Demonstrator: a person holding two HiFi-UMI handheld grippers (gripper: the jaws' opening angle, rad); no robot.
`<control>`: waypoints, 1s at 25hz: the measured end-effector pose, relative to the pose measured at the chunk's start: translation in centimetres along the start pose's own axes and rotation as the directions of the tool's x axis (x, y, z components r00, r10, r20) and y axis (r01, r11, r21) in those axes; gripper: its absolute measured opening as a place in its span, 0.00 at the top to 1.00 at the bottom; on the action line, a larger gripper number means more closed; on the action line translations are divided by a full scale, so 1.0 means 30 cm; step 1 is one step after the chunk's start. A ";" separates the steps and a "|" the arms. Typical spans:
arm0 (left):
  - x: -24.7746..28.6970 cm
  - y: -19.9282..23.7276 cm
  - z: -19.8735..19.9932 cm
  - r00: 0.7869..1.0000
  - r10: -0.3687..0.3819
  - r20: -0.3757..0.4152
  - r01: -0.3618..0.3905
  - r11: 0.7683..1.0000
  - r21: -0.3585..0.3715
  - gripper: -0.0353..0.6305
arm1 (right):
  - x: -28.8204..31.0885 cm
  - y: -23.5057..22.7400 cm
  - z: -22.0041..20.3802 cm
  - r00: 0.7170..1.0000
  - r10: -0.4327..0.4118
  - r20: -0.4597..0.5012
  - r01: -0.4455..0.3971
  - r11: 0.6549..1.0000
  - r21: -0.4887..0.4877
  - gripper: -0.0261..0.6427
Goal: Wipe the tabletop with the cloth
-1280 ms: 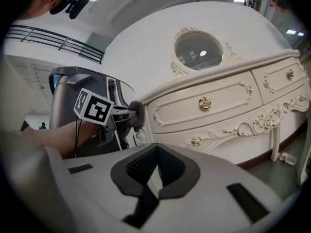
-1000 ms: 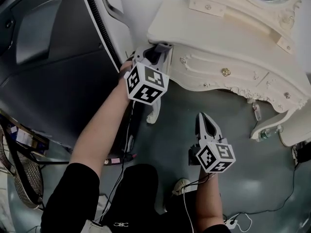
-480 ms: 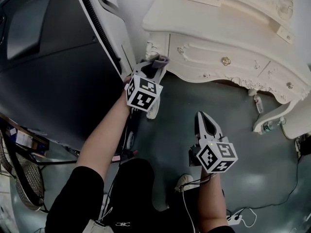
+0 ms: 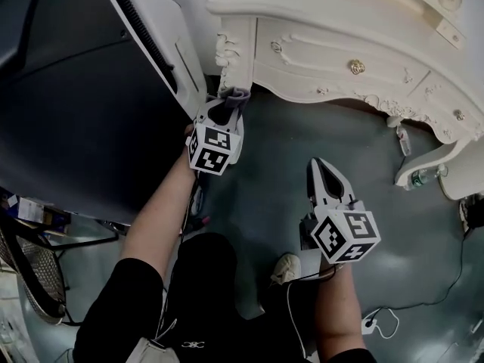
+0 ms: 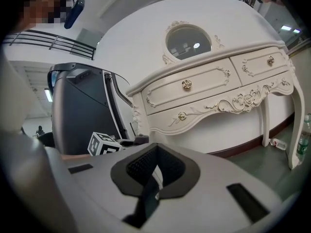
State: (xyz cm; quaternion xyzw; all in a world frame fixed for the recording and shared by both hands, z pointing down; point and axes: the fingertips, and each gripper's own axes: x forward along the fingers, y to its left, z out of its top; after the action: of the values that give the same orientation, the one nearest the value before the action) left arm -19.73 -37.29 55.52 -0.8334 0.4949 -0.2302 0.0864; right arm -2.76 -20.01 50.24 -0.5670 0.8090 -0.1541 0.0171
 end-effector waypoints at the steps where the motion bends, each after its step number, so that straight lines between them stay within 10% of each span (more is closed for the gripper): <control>1: 0.004 -0.014 -0.029 1.000 -0.004 -0.016 0.004 1.000 0.009 0.85 | 0.001 -0.001 -0.007 1.000 -0.002 -0.007 0.002 1.000 -0.008 0.95; 17: 0.177 -0.185 -0.474 0.956 -0.128 -0.263 0.127 0.992 -0.020 0.85 | 0.008 0.022 -0.078 0.994 -0.003 -0.105 -0.007 0.996 -0.093 0.95; 25: 0.069 -0.109 -0.193 1.000 -0.018 0.001 0.018 1.000 -0.025 0.85 | -0.014 0.009 -0.069 0.996 -0.032 -0.087 0.021 0.993 -0.116 0.95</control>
State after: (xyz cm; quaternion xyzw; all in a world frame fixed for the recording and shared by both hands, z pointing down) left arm -19.04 -36.98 62.45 -0.8391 0.4901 -0.2243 0.0738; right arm -3.26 -19.07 52.07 -0.5703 0.8089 -0.1325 -0.0536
